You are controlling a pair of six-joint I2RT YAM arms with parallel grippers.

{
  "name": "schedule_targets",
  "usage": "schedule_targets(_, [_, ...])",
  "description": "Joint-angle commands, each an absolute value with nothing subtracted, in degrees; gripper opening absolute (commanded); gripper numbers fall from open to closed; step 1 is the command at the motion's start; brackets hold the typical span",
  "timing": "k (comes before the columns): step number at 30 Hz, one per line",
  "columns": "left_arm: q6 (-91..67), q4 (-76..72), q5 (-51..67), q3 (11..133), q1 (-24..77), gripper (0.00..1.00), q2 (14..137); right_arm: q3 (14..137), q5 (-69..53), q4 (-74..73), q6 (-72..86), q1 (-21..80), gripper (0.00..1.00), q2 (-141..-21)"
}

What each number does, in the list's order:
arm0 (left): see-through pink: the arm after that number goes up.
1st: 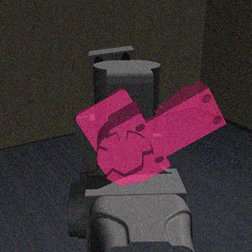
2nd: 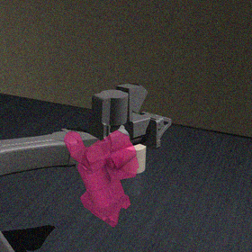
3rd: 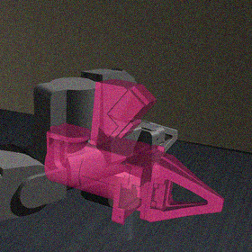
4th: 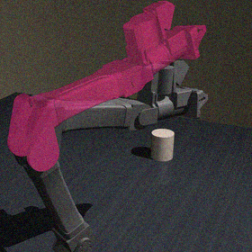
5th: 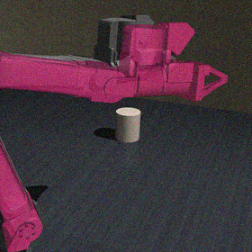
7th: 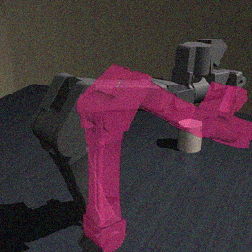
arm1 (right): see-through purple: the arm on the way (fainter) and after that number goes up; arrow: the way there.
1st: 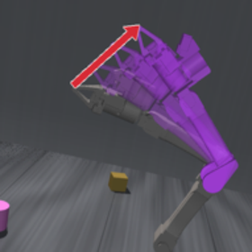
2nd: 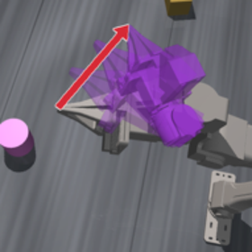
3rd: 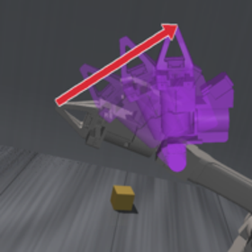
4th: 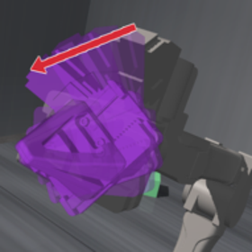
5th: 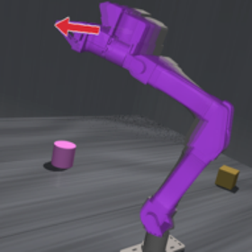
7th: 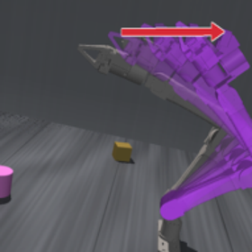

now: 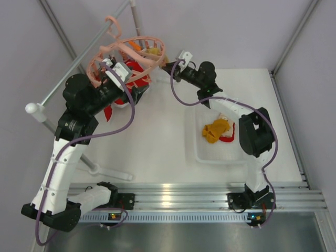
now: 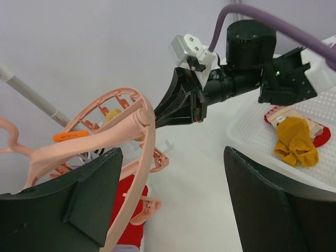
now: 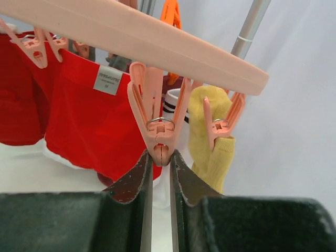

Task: Clip the socks to the hanger
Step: Open the clamp at the hanger.

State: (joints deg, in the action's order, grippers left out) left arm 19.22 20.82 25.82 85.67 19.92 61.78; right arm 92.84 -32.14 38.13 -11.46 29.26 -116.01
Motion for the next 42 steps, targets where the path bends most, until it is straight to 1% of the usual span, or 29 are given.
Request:
schedule_targets(1, [26.17,21.61,28.29,88.68,19.69,0.83,61.79,90.98,-34.45,38.33,-12.65,29.88,0.00,-108.02])
schedule_targets(9, [36.29,26.36,31.02,89.47,19.69,0.82,61.26,87.63,-34.98,27.26,-15.55,30.24,0.00,-100.65])
schedule_targets(14, [47.36,31.72,35.24,91.05,19.69,0.81,61.78,88.24,-35.07,17.08,-18.45,31.20,0.00,-97.74])
schedule_targets(20, [62.91,39.01,40.43,93.60,21.00,0.78,63.98,90.17,-33.93,9.94,-20.47,32.78,0.00,-96.07])
schedule_targets(24, [75.21,42.27,34.20,93.17,26.09,0.76,65.13,92.02,-31.99,5.90,-21.27,33.49,0.00,-95.71])
schedule_targets(25, [80.72,42.28,33.23,91.68,27.06,0.74,65.13,92.80,-31.91,4.50,-21.27,33.49,0.00,-95.71])
schedule_targets(31, [93.50,40.00,25.93,88.16,32.25,0.70,66.18,94.57,-31.64,0.53,-20.57,34.28,0.00,-95.10])
schedule_targets(33, [95.09,38.50,24.27,87.11,32.87,0.68,66.71,94.57,-31.73,0.18,-20.39,34.72,0.00,-94.49])
schedule_targets(38, [99.49,27.35,18.12,79.64,33.75,0.66,66.88,94.66,-29.10,-2.90,-21.53,35.94,0.00,-93.69])
schedule_targets(41, [98.71,22.69,15.65,77.79,33.84,0.66,67.67,93.43,-23.49,-2.47,-25.13,37.70,0.00,-92.64])
schedule_targets(42, [97.74,21.72,15.04,77.78,33.84,0.65,68.02,92.04,-19.64,-0.46,-26.18,38.05,0.00,-92.29])
